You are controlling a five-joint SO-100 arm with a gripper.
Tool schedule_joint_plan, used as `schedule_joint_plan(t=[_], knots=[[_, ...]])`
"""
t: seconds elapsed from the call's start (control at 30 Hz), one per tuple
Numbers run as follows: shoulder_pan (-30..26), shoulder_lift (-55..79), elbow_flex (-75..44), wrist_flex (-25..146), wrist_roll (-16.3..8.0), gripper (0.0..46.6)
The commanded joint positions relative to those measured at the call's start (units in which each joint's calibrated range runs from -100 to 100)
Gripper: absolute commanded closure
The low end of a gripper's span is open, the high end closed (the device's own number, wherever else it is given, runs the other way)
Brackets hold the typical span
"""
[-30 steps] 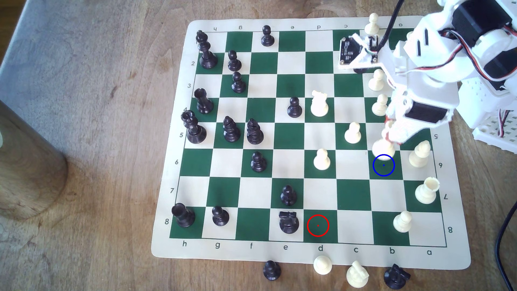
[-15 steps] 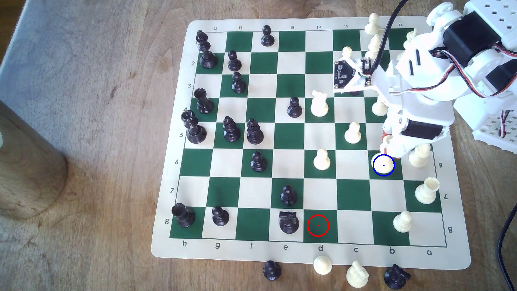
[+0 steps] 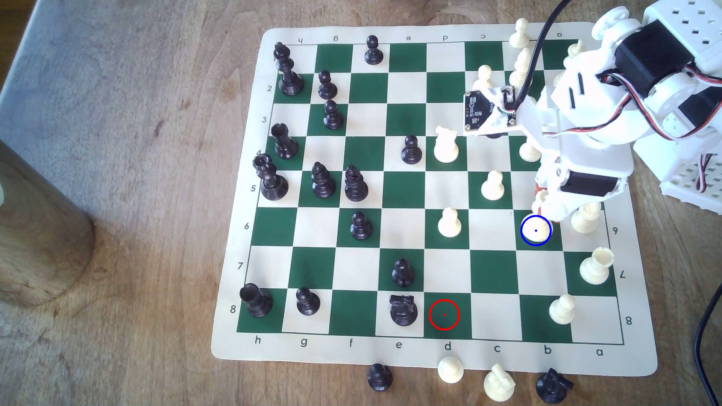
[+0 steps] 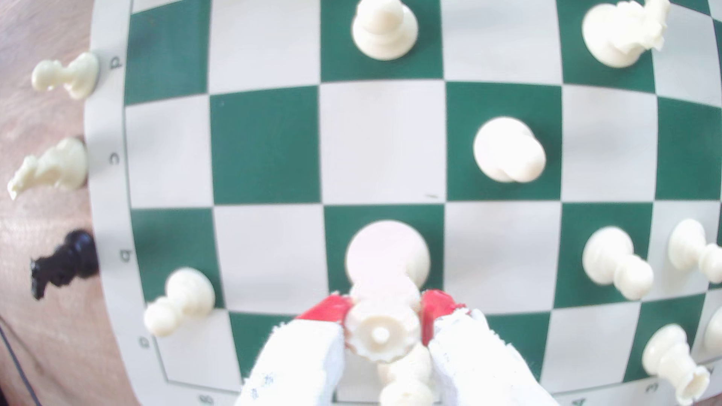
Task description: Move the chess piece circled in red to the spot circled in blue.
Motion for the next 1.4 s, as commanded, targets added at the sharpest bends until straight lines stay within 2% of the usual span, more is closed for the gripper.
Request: schedule_joint_plan(t=[0.0, 0.3, 0.77, 0.93, 1.03, 1.2, 1.37], knots=[[-0.3, 0.68, -2.57, -0.3, 0.39, 28.4], [-0.85, -0.68, -3.84, 3.63, 0.88, 25.3], [-2.02, -11.72, -4.66, 13.21, 0.98, 25.0], [0.48, -20.12, -4.66, 17.88, 2.74, 30.2], [2.75, -26.57, -3.84, 20.09, 3.42, 39.8], [6.35, -33.28, 0.42, 20.42, 5.47, 40.8], [8.7, -41.85, 5.31, 17.47, 6.11, 41.4]])
